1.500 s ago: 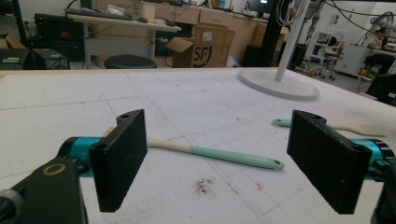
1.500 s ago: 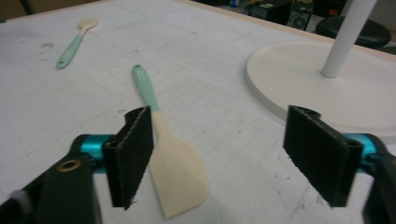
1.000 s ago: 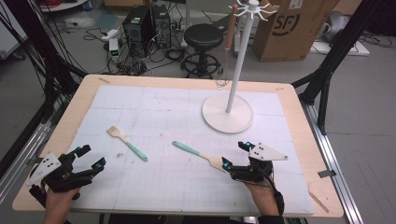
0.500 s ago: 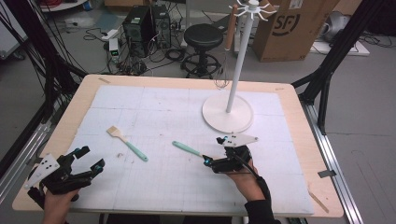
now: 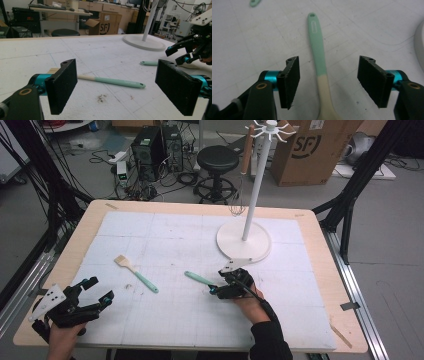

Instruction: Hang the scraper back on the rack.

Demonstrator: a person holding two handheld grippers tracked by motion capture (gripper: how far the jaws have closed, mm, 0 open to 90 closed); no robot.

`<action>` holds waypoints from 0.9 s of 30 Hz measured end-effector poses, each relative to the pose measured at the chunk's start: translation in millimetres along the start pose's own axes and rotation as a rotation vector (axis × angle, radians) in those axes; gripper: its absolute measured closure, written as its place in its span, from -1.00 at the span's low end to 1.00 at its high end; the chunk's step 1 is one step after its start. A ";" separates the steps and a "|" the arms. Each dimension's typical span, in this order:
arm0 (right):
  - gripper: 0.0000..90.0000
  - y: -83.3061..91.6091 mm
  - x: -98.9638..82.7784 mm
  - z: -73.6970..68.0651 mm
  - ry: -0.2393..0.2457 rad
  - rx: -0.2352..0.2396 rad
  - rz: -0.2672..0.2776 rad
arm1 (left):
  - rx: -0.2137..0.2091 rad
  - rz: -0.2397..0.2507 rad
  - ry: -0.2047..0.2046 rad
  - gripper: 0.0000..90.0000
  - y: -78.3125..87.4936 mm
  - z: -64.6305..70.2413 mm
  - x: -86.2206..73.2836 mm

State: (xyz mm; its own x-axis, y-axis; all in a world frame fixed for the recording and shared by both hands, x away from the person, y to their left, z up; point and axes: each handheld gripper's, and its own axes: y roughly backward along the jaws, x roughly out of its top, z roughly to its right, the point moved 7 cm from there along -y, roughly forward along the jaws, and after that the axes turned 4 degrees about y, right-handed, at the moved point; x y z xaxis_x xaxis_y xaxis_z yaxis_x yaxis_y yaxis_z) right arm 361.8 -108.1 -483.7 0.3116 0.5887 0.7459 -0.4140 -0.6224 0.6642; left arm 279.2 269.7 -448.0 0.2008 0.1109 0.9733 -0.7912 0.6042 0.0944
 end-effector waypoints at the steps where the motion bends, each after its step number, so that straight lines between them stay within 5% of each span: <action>1: -0.08 -2.0 -0.9 0.1 0.010 0.001 -0.009 | -0.001 -0.002 -0.002 -0.59 -0.2 0.2 -0.2; 13: 0.64 -9.7 -0.9 -4.7 0.050 0.045 -0.051 | -0.007 -0.006 0.002 -0.58 -1.2 0.6 -1.6; 27: 0.80 -9.4 0.7 -6.0 -0.006 0.051 -0.077 | -0.009 -0.010 0.002 -0.57 -1.2 1.3 -2.4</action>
State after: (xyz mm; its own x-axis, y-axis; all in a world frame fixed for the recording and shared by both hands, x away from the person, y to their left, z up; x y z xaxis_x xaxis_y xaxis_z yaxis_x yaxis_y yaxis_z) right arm 360.7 -98.7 -489.7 0.3463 0.6330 0.6924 -0.3445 -0.6007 0.7215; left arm 278.9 267.7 -450.2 0.2095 0.1065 0.9720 -0.7839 0.6125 0.1019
